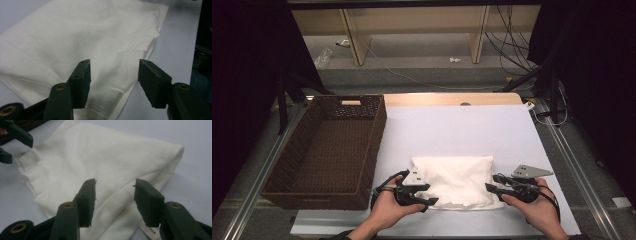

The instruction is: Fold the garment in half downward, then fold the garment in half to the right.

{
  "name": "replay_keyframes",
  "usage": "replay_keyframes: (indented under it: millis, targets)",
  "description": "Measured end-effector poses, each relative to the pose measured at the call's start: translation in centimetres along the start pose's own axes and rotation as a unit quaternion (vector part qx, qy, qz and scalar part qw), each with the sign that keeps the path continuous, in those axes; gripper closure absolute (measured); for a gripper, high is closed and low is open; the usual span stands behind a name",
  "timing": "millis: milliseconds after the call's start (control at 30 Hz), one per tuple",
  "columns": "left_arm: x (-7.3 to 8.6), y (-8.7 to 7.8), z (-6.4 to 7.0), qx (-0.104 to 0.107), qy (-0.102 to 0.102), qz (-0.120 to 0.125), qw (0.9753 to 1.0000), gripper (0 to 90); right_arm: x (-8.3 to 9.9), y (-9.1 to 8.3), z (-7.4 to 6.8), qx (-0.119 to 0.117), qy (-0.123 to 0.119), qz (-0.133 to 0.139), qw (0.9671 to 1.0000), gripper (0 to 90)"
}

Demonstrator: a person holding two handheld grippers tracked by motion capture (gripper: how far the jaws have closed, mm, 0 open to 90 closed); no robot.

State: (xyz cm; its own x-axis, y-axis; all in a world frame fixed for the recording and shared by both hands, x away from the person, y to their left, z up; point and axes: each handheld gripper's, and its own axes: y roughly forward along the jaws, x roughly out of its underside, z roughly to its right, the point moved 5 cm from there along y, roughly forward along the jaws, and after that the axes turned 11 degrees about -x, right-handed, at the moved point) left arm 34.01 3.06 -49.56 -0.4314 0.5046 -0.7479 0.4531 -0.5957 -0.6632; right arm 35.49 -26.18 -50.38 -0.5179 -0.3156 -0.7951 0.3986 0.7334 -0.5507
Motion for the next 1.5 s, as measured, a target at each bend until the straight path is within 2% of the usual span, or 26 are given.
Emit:
replay_keyframes:
  millis: [33,100,233,600,633,800,1000,1067,1233,1400,1500]
  targets:
    - [0.1,-0.4,-0.1,-0.005,-0.014,0.007,0.9999,36.5,-0.1,0.0,0.2,0.005,-0.005,0.006,1.0,49.3]
    - [0.2,-0.6,-0.2,-0.005,-0.023,0.008,0.9997,32.1,-0.1,0.0,0.3,0.008,-0.005,0.004,0.9999,47.6]
    - [0.4,-0.9,-0.3,-0.006,-0.024,0.015,0.9996,26.4,-0.1,0.1,0.5,0.015,-0.008,0.001,0.9999,43.0]
    - [0.4,-0.9,-0.5,-0.019,-0.03,0.011,0.9993,26.7,-0.1,-0.3,0.8,0.031,0.0,0.009,0.9995,37.5]
    - [0.5,-0.9,-0.6,-0.024,-0.035,0.008,0.9991,27.3,-0.2,-0.3,0.8,0.032,0.001,0.017,0.9993,36.5]
    - [0.7,-0.9,-1.0,-0.041,-0.063,0.001,0.9972,30.1,-0.4,-0.3,0.7,0.032,-0.005,0.016,0.9994,35.1]
    - [1.4,-1.1,-1.0,-0.052,-0.075,-0.013,0.9958,32.4,-0.7,-0.2,0.5,0.026,-0.01,0.027,0.9993,34.5]
    - [1.6,-1.2,-1.1,-0.056,-0.08,-0.014,0.9951,33.2,-1.1,0.1,0.2,0.015,-0.016,0.025,0.9994,34.7]
    - [2.0,-1.4,-1.3,-0.07,-0.095,-0.022,0.9927,33.9,-2.0,1.3,-0.5,0.005,-0.033,0.014,0.9994,35.1]
    - [2.6,-1.4,-1.4,-0.079,-0.098,-0.035,0.9914,35.3,-3.1,3.0,-1.1,-0.011,-0.048,0.005,0.9988,36.5]
    - [2.7,-1.3,-1.3,-0.079,-0.104,-0.041,0.9906,35.2,-4.5,4.7,-1.7,-0.022,-0.063,0.002,0.9978,37.5]
